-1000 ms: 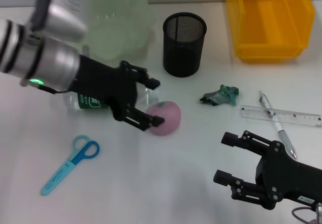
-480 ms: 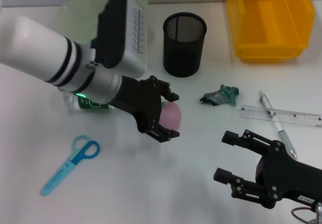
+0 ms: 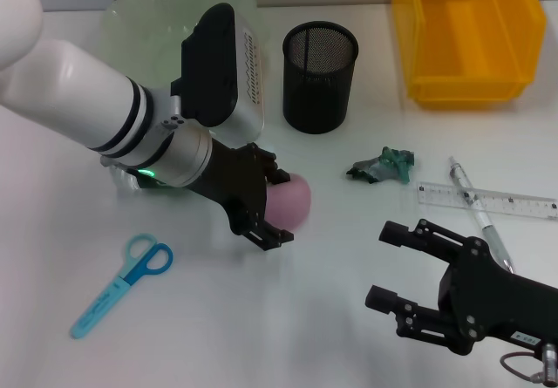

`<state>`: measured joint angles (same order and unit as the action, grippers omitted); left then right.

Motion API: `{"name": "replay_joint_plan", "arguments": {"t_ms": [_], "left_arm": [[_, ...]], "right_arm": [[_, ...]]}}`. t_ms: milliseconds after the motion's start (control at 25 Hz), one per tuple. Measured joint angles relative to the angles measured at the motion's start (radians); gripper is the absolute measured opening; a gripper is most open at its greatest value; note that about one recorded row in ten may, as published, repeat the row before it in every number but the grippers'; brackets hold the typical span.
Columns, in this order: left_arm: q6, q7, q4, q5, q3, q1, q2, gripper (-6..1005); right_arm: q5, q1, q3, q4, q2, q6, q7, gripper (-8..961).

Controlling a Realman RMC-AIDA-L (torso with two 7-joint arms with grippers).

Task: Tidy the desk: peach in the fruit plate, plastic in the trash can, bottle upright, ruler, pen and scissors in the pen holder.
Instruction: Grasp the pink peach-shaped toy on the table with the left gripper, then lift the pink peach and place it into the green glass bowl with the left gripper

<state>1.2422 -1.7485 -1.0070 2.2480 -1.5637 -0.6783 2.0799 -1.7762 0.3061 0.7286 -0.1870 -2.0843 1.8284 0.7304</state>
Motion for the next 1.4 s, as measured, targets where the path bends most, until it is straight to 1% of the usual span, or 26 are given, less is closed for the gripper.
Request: {"name": "replay_joint_plan", "arguments": {"t_ms": [280, 400, 560, 760, 840, 1080, 1240, 1320, 1400], "left_arm": [[-0.036, -0.005, 0.002, -0.001, -0.023, 0.004, 0.0, 796], [-0.069, -0.005, 0.004, 0.0, -0.048, 0.008, 0.0, 794], [-0.081, 0.004, 0.003, 0.0, -0.067, 0.01, 0.0, 791], [-0.095, 0.004, -0.007, -0.005, -0.066, 0.019, 0.0, 787], [-0.097, -0.002, -0.009, -0.005, -0.06, 0.02, -0.001, 587], [-0.1, -0.005, -0.054, -0.007, -0.054, 0.054, -0.004, 316], [-0.094, -0.009, -0.079, -0.009, -0.054, 0.071, -0.004, 250], [-0.086, -0.019, -0.111, -0.014, -0.053, 0.088, -0.004, 223], [-0.075, -0.033, -0.168, -0.021, -0.05, 0.117, -0.006, 203]], "right_arm": [[0.0, 0.01, -0.009, 0.016, 0.0, -0.013, 0.0, 761], [0.0, 0.011, -0.015, 0.017, 0.0, -0.014, 0.001, 761], [0.0, 0.011, -0.024, 0.018, 0.001, -0.015, 0.001, 761], [0.0, 0.011, -0.031, 0.018, 0.001, -0.022, 0.001, 760], [0.0, 0.013, -0.034, 0.019, 0.001, -0.025, 0.001, 760], [0.0, 0.02, -0.035, 0.02, 0.0, -0.029, 0.001, 759], [0.0, 0.026, -0.036, 0.02, 0.0, -0.037, 0.001, 759], [0.0, 0.028, -0.036, 0.02, 0.0, -0.037, 0.001, 759], [0.0, 0.032, -0.037, 0.022, 0.0, -0.037, 0.001, 759]]}}
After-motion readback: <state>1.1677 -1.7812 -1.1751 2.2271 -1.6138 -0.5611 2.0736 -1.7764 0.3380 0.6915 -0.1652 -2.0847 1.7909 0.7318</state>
